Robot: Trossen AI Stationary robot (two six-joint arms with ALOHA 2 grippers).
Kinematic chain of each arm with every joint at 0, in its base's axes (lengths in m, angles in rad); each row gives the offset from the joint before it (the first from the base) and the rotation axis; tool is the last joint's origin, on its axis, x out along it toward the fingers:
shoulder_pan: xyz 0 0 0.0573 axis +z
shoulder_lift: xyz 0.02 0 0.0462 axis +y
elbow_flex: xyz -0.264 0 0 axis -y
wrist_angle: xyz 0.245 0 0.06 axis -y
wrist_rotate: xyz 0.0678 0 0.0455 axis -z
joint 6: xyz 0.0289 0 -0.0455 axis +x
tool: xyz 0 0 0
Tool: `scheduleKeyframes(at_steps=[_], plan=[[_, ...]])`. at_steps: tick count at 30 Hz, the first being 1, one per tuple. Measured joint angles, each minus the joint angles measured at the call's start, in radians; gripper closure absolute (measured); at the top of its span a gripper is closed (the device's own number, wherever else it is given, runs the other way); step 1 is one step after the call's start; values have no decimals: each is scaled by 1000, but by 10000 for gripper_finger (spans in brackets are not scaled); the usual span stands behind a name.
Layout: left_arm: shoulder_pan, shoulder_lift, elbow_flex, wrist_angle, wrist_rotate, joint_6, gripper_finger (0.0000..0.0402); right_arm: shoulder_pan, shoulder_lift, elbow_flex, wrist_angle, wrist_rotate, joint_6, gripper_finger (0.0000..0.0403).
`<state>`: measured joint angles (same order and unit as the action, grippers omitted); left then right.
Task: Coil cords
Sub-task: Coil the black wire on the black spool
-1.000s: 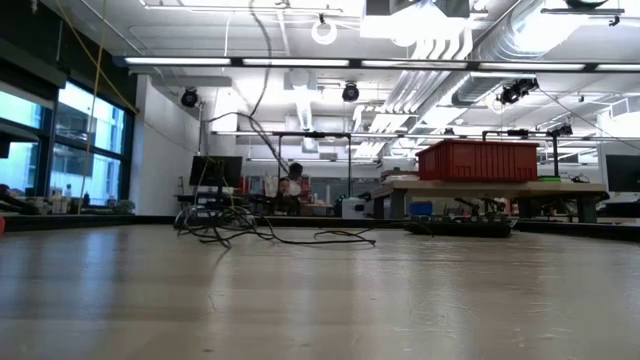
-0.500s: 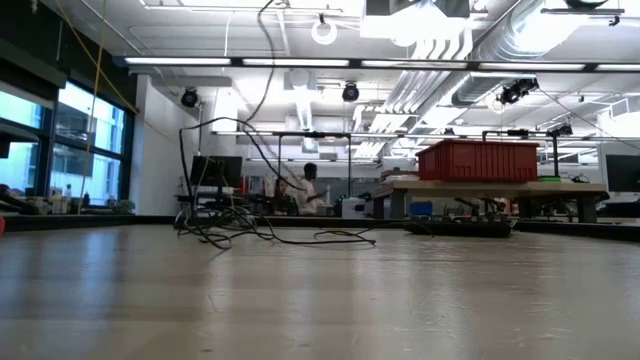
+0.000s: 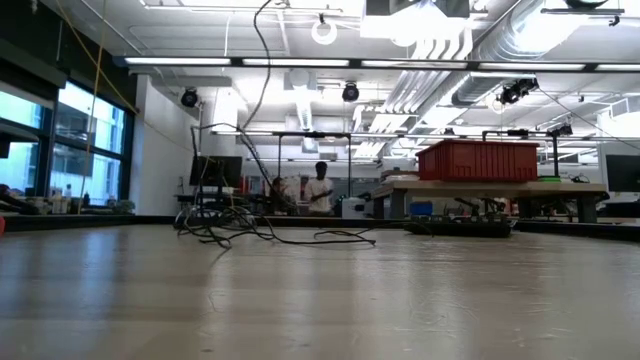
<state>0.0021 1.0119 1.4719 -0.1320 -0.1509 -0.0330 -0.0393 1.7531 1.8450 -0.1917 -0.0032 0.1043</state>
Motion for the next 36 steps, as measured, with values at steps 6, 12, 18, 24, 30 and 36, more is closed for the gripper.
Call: scheduleKeyframes(at_steps=[6, 12, 18, 24, 30, 36], plan=[[0, 0, 0, 0, 0, 0, 401, 0, 0, 0, 0, 0, -26, 357], [0, 0, 0, -3, -1, 0, 401, 0, 0, 0, 0, 0, -34, 395], [0, 9, 1, 5, -2, -102, 401, 29, 15, 0, 67, 7, -42, 402], [0, 46, 1, 7, -12, -205, 401, 62, 74, 0, 269, 3, -55, 402], [0, 81, 1, 22, -23, -280, 401, 74, 123, -1, 391, 3, -81, 403], [0, 96, 1, 23, 29, -474, 401, 70, 134, -1, 479, 3, -112, 403]])
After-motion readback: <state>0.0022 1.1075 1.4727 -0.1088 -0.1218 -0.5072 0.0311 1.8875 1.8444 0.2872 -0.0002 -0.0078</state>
